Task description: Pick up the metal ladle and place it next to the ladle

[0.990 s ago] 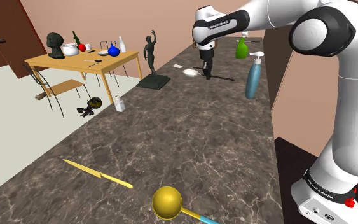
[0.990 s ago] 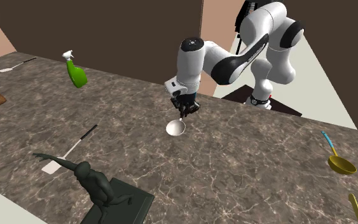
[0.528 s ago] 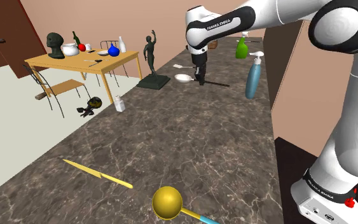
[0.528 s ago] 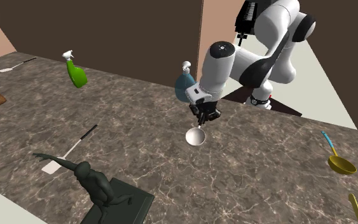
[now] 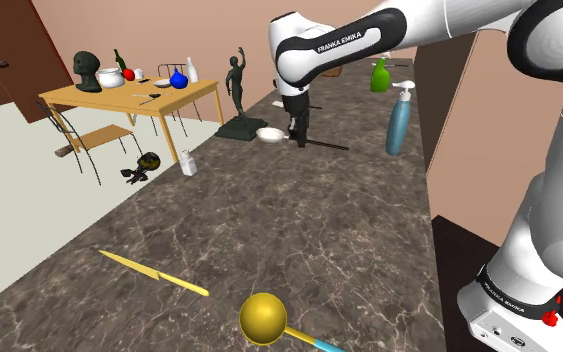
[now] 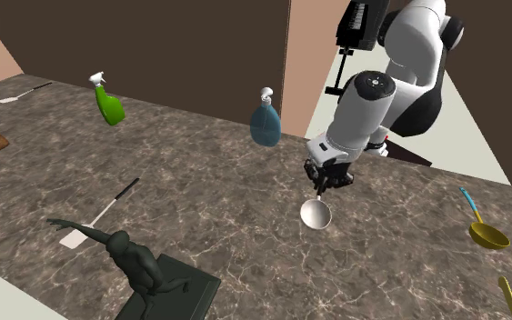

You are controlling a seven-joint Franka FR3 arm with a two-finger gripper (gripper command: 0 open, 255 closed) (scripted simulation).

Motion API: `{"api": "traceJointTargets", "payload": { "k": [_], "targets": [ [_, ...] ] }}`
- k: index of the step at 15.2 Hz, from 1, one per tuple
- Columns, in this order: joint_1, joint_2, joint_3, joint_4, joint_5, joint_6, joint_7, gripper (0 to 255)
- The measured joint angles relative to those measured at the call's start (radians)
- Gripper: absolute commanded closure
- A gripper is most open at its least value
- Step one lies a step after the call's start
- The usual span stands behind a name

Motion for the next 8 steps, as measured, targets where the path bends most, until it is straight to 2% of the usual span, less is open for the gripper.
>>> {"api": "traceJointTargets", "payload": {
  "k": [8],
  "targets": [
    [0.107, 0.008, 0.074, 0.015, 0.003, -0.026, 0.177, 255]
  ]
}}
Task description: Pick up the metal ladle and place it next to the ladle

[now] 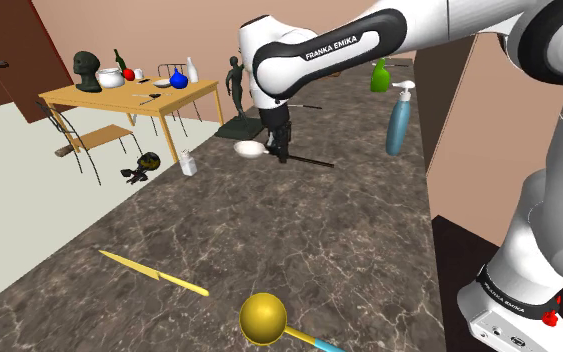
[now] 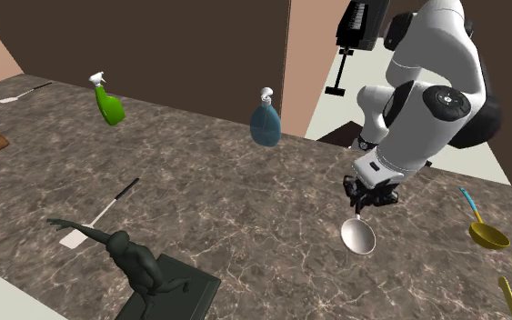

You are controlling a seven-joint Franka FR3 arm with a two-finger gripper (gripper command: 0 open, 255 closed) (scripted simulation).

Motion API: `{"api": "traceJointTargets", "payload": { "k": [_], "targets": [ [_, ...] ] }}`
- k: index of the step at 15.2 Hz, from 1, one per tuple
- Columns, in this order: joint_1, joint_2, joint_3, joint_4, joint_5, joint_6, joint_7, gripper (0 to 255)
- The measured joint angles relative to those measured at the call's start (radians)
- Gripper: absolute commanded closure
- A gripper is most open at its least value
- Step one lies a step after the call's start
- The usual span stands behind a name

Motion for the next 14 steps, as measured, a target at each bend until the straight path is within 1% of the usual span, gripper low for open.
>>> {"api": "traceJointTargets", "payload": {
  "k": [4, 8, 11, 14],
  "targets": [
    [0.053, 0.019, 0.035, 0.031, 0.002, -0.021, 0.085, 255],
    [0.106, 0.062, 0.068, 0.077, 0.001, -0.032, 0.17, 255],
    [0.147, 0.104, 0.09, 0.159, 0.0, -0.078, 0.227, 255],
    [0.19, 0.142, 0.111, 0.207, -0.003, -0.094, 0.289, 255]
  ]
}}
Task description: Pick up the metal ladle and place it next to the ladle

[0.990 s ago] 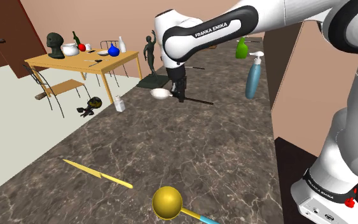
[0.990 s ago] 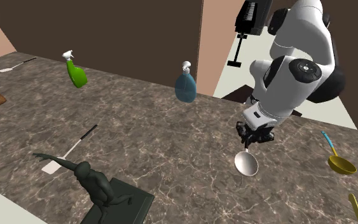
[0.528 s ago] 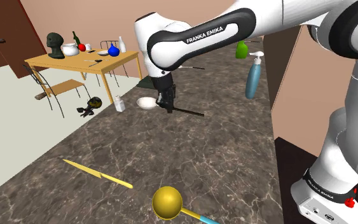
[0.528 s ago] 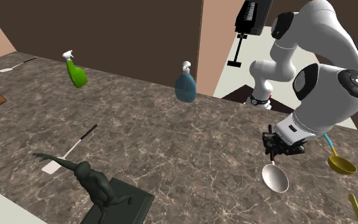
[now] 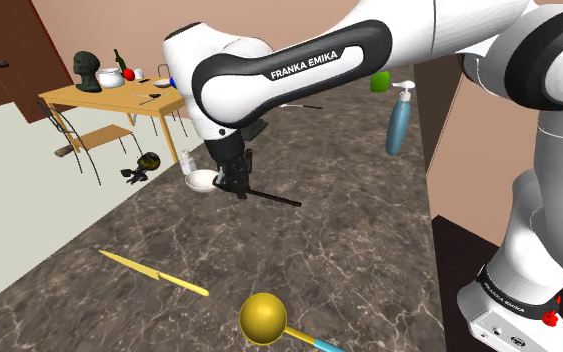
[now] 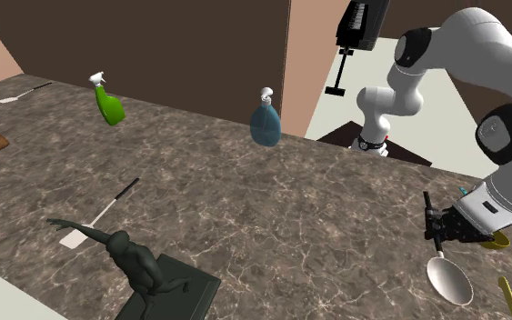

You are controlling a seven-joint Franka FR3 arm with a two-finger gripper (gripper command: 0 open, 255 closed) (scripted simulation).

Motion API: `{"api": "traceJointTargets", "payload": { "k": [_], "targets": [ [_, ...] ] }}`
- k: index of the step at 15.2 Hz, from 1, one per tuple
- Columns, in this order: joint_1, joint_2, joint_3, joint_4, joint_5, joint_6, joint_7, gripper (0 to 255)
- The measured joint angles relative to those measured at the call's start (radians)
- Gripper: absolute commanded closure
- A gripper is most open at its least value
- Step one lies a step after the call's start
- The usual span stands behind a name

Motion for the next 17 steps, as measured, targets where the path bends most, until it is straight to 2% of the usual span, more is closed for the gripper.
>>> {"api": "traceJointTargets", "payload": {
  "k": [8, 17],
  "targets": [
    [0.117, 0.177, 0.038, 0.261, -0.018, -0.096, 0.136, 255],
    [0.122, 0.193, 0.04, 0.176, -0.021, 0.004, 0.156, 255]
  ]
}}
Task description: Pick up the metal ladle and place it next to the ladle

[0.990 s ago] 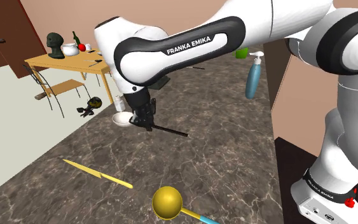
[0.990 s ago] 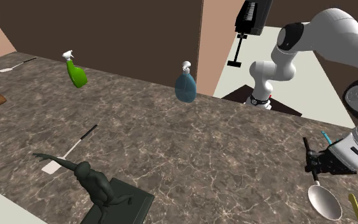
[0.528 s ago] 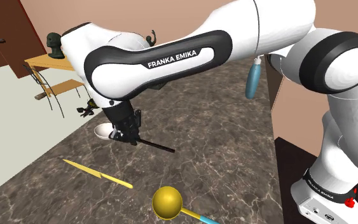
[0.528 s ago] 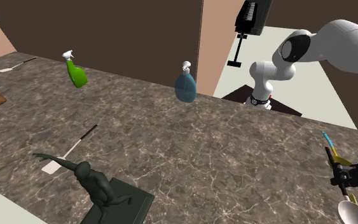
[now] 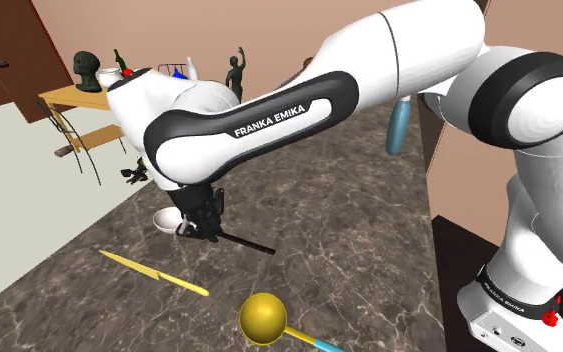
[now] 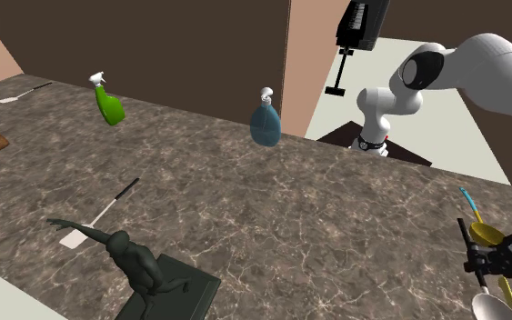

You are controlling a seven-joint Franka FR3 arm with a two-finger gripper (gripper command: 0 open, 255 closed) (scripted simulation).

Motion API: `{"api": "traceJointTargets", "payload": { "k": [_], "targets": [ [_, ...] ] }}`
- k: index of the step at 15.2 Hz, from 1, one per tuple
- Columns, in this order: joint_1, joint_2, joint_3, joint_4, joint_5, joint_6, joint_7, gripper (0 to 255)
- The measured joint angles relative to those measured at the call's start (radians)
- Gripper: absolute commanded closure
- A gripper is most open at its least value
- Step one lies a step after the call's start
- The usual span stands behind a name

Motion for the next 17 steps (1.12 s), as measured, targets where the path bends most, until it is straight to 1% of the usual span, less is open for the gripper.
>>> {"api": "traceJointTargets", "payload": {
  "k": [12, 17],
  "targets": [
    [-0.004, 0.033, -0.004, -0.109, -0.008, 0.141, 0.011, 255],
    [-0.004, 0.037, -0.004, -0.112, -0.008, 0.148, 0.012, 255]
  ]
}}
